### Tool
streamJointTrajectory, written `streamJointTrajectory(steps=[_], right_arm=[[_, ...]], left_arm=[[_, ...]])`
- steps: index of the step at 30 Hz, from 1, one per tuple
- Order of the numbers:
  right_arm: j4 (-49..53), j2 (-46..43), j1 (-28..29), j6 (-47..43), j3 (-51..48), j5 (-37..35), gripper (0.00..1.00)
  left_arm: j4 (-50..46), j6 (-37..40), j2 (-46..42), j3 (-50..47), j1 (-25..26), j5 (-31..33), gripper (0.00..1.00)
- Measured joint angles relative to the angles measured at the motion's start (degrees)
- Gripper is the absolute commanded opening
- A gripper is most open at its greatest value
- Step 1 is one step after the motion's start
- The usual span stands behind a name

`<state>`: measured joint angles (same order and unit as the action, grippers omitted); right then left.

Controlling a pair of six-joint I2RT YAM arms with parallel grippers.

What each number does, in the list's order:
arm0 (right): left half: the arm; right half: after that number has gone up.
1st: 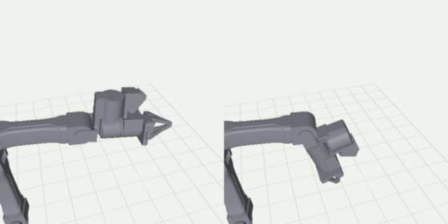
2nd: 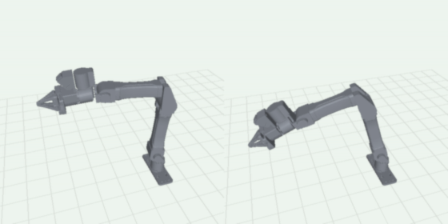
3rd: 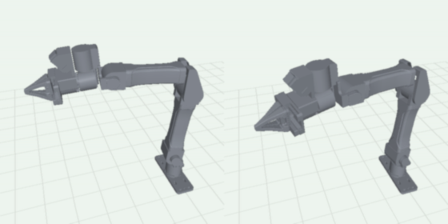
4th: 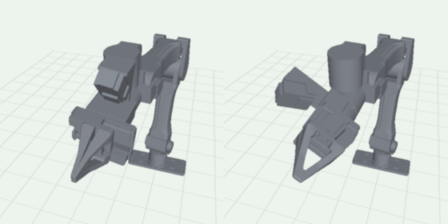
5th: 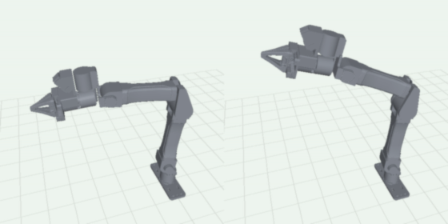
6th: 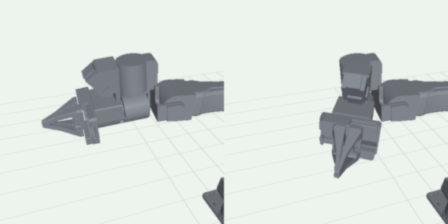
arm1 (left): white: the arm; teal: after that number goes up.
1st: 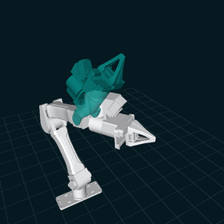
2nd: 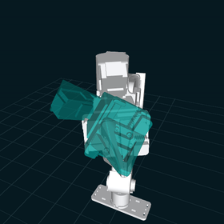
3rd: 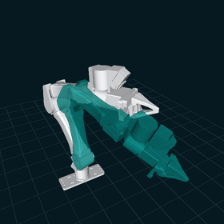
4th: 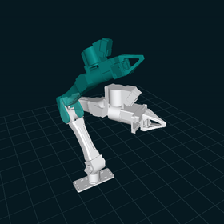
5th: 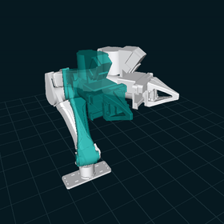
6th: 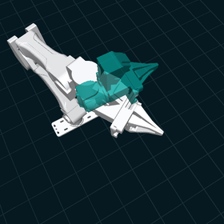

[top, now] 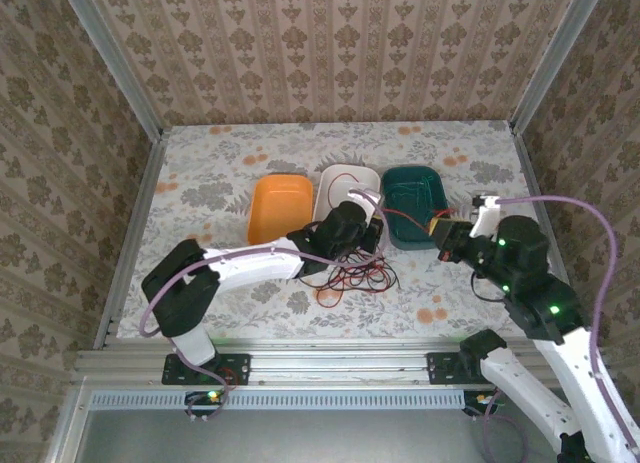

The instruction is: Untangle the cables

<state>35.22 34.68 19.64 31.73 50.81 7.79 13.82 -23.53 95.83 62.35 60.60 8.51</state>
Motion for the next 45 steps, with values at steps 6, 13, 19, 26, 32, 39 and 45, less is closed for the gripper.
streamJointTrajectory(steps=[6,13,19,26,32,39,45], right_arm=[[-3.3,3.7,0.0,4.9,-14.8,8.4,0.64],[-9.6,4.9,1.1,6.3,-22.2,18.6,0.78],[-13.6,7.6,2.1,7.0,-23.9,17.2,0.77],[-16.3,13.5,4.8,7.6,-24.7,11.8,0.74],[-18.0,12.4,5.2,7.8,-25.1,9.2,0.74],[-18.2,6.0,5.2,9.0,-27.1,8.2,0.74],[-16.6,3.1,5.2,9.3,-28.0,6.9,0.73]], left_arm=[[0.4,-3.6,-7.0,2.7,-0.1,-3.1,0.0],[0.7,-5.0,-9.6,4.9,-0.4,-4.9,0.0],[-1.2,-5.0,-11.5,4.9,0.2,-4.8,0.0],[-2.4,-3.7,-18.5,5.4,0.9,-3.4,0.0],[-6.2,-3.7,-23.7,11.0,-5.9,-2.1,0.0],[-8.5,-5.0,-22.0,12.8,-16.9,-5.3,0.0],[-6.9,-5.5,-13.0,12.8,-21.0,-12.4,0.0]])
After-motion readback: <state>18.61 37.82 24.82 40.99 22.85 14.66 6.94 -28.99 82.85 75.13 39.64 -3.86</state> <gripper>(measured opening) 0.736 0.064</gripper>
